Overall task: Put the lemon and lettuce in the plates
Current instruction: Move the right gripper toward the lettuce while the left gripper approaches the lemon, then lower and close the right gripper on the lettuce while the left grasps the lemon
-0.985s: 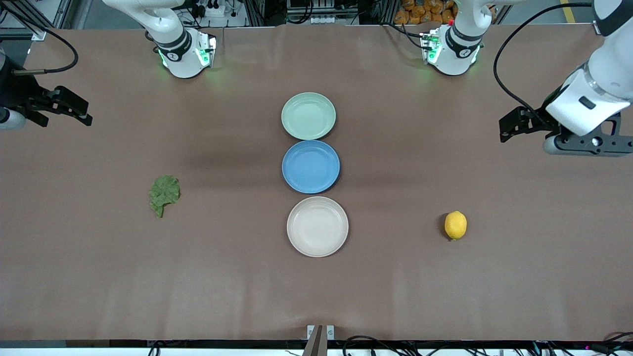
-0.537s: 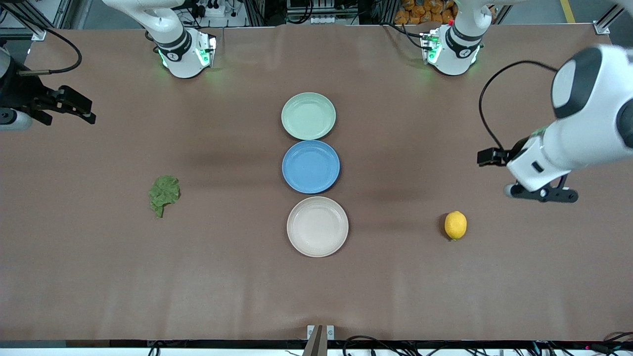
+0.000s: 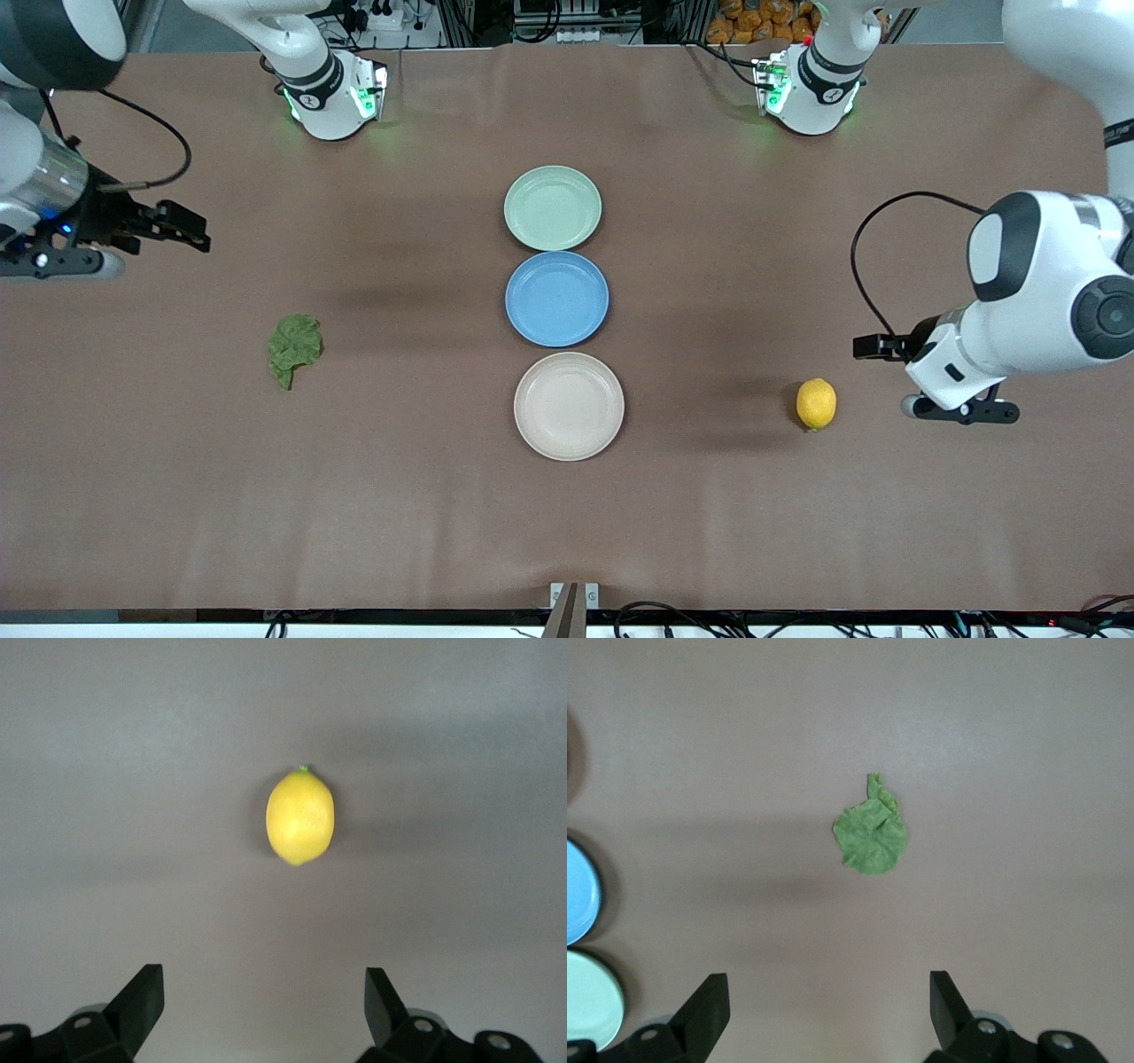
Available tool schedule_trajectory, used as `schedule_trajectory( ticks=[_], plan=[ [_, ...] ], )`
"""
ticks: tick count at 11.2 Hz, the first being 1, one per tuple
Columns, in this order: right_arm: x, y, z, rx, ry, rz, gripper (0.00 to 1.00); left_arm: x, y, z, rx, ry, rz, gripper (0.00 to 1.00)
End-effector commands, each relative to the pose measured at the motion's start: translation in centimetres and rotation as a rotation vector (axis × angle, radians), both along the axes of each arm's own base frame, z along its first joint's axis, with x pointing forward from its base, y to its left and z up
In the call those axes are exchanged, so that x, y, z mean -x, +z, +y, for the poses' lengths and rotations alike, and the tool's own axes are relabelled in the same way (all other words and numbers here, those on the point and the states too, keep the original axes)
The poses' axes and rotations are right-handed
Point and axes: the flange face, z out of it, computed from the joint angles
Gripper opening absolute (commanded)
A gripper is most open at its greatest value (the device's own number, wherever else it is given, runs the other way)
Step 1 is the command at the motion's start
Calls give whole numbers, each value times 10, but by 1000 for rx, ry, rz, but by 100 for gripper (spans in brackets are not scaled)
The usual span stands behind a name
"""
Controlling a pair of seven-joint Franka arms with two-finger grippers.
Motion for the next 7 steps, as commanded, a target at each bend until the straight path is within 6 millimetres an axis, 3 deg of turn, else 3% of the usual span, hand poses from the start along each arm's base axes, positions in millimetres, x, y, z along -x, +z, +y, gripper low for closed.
schedule_trajectory(
  ticks=[1,7],
  plan=[
    [2,-45,-1,-11,5,-7,100,-5,-45,-4,-9,-32,-35,100],
    [6,-142,1,-3,8,-28,100,-6,-153,-16,-38,-90,-37,100]
  ],
)
